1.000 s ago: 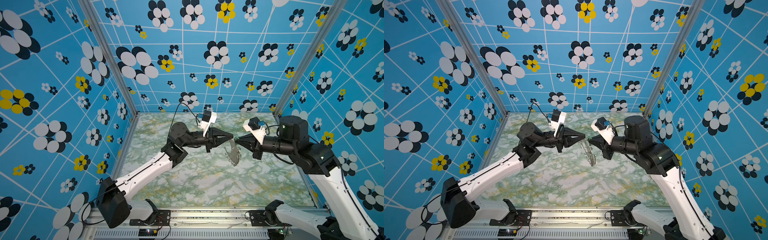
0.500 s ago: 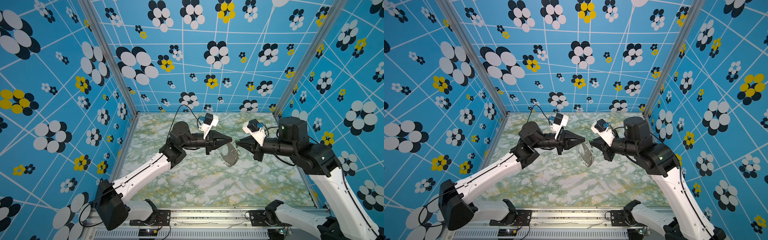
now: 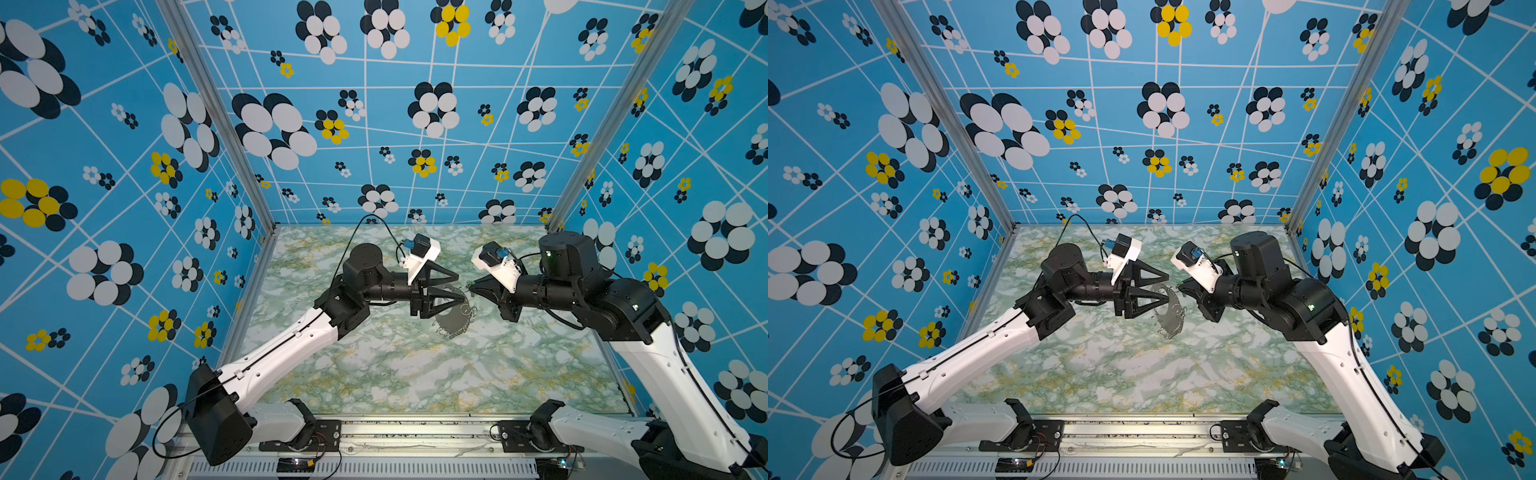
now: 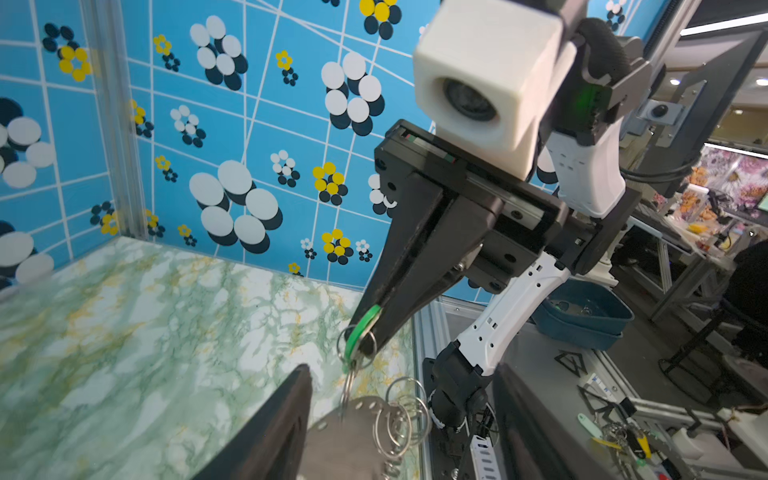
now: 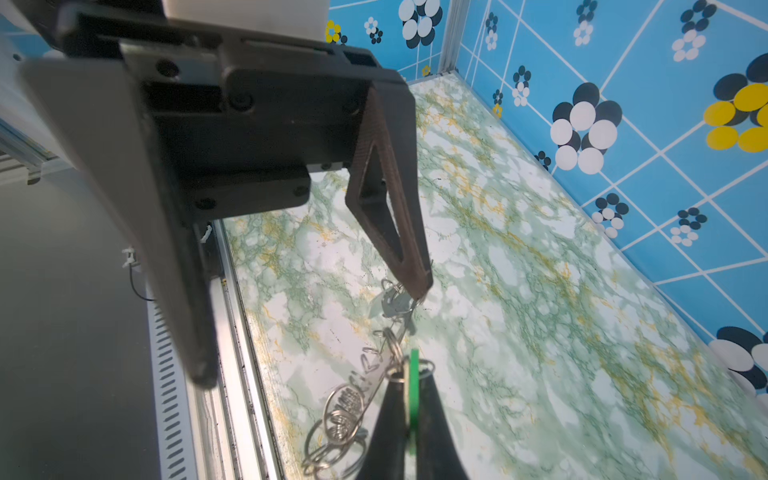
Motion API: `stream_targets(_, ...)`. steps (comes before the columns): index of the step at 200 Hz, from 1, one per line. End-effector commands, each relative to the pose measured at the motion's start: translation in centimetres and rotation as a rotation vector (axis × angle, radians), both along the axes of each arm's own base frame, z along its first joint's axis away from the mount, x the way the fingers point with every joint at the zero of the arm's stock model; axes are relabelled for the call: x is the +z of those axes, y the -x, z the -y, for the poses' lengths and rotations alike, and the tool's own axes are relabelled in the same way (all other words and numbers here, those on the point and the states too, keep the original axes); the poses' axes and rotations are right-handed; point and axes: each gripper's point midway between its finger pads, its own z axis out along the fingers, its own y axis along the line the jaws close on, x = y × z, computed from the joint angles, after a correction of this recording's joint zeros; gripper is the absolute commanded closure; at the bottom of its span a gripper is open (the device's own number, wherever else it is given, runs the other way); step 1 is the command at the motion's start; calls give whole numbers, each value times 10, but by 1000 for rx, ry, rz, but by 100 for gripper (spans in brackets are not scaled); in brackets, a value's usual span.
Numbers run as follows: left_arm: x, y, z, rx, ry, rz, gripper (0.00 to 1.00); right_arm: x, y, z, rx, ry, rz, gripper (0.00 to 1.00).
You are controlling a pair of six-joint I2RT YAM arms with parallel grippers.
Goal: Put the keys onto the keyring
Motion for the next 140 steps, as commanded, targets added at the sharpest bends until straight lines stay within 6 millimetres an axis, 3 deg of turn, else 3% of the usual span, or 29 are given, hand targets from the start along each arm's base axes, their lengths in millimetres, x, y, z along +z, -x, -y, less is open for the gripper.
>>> stream_targets(1, -1, -6, -15, 114, -36, 52, 21, 5, -3, 3, -19, 30, 38, 100)
stream_targets(67, -21, -17, -36, 275, -91, 36, 10, 2, -5, -3, -12, 37, 22, 100)
stream_targets(108, -39, -29, -57, 423, -123, 2, 1, -10, -10, -20, 17, 0, -33, 100)
stream_targets(112, -41, -30, -59, 437, -127, -2, 0, -22, -11, -22, 19, 12, -61, 100)
stream_targets(140, -47, -32, -73, 501, -145, -11, 1, -33, -18, -38, 39, -18, -106, 100)
